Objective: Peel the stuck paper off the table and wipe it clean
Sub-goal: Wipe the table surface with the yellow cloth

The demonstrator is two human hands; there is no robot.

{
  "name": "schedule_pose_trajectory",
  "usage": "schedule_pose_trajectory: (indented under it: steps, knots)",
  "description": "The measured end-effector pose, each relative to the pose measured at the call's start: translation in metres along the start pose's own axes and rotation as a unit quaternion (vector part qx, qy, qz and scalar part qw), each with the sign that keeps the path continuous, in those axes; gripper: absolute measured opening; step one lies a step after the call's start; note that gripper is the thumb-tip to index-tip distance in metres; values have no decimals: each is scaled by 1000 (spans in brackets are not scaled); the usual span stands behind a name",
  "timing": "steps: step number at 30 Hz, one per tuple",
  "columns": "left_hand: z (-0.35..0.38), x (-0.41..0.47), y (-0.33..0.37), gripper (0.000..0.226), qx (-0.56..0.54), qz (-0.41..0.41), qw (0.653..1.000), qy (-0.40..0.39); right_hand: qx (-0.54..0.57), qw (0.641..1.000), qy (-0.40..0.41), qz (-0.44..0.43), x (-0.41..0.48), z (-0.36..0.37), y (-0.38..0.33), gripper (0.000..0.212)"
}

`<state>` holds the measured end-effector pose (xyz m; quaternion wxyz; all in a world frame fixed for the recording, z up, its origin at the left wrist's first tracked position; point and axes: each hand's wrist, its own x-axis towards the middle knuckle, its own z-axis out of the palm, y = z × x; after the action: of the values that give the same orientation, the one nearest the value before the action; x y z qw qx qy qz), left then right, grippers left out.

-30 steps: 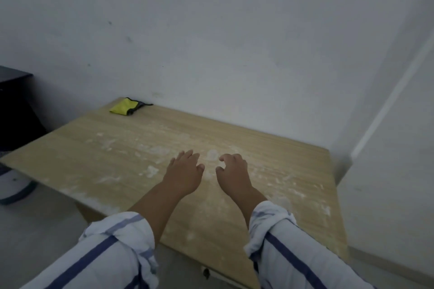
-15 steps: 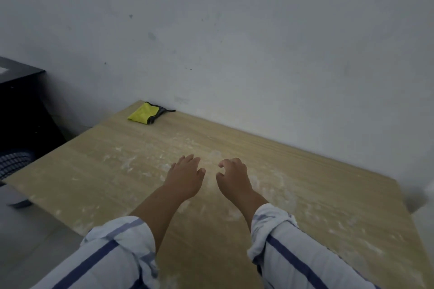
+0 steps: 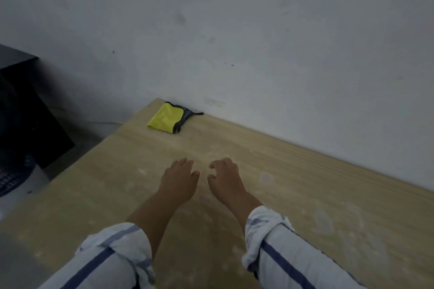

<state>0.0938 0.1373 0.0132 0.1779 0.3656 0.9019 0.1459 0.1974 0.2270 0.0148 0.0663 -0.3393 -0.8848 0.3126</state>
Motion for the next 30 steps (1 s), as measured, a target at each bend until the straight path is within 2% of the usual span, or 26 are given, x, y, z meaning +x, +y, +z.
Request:
schedule_pose_trajectory:
  steps: [4,9,12,17,20,24,30]
  knots:
    - [-11,59,-68,51,0,-4,1000,-17,-2,1000,-3,31,59,41,-32,34]
    - [-28,116,-147,56,24,-47,999,-6,-33,998,-30,36,130,84,-74,37]
    - [-25,140,-177,57,48,-42,998,17,-49,998,-35,33,168,101,-87,39]
    - [-16,149,-191,62,45,-1,998,50,-132,991,-14,8,231,113,-92,45]
    - [-17,151,-190,64,48,-4,998,44,-152,987,-45,7,257,117,-89,52]
    - [-17,152,-189,65,54,-4,998,31,-167,985,-37,2,272,117,-84,46]
    - [-17,152,-189,64,43,1,998,34,-180,977,-87,74,241,92,-84,42]
